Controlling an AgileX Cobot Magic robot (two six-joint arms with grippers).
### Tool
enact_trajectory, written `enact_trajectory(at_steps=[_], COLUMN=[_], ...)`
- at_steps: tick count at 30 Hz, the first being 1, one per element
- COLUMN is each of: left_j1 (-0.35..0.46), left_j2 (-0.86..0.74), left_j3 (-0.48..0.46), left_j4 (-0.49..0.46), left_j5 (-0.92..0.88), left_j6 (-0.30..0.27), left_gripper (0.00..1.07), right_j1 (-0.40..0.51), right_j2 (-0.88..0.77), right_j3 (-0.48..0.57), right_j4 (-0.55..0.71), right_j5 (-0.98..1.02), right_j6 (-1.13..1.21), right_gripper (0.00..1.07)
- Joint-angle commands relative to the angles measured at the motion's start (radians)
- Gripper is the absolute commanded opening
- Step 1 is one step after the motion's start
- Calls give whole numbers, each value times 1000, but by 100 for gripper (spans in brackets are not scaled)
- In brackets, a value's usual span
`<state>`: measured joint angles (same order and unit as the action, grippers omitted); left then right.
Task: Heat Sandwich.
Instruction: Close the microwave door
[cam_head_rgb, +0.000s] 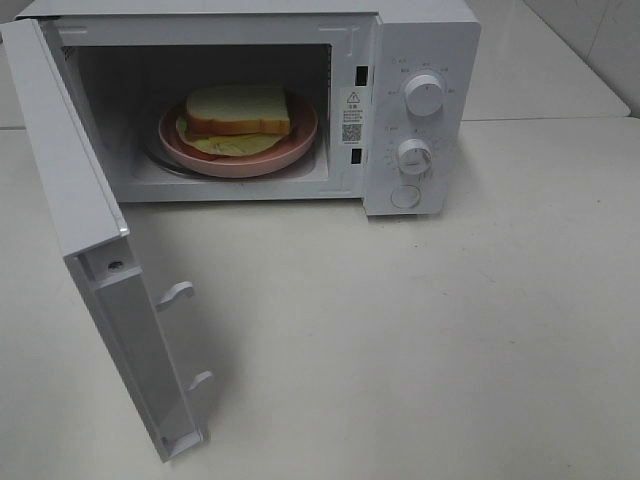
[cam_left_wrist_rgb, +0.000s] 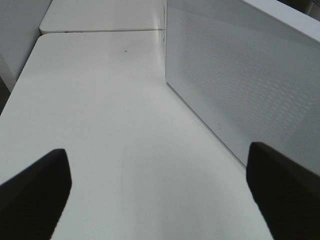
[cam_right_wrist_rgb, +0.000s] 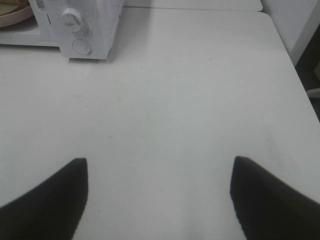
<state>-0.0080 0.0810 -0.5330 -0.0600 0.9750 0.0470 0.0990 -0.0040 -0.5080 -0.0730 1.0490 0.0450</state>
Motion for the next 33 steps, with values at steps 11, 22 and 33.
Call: enact_trajectory(at_steps=[11,22,33], left_j1=[-3,-3,-3], left_j2=[244,465,688], left_j3=[19,121,269], left_j4=[7,7,7], left_j5=[-243,-591,-1140], left_j6=[-5,-1,-1], left_gripper=[25,0,0], right_j1=[-7,-7,-7], right_j2=[-26,-26,-26], right_j3=[2,2,2], right_j4=[-2,-2,-2], right_j5=[-13,-13,-13], right_j6=[4,4,4], right_gripper=[76,76,76])
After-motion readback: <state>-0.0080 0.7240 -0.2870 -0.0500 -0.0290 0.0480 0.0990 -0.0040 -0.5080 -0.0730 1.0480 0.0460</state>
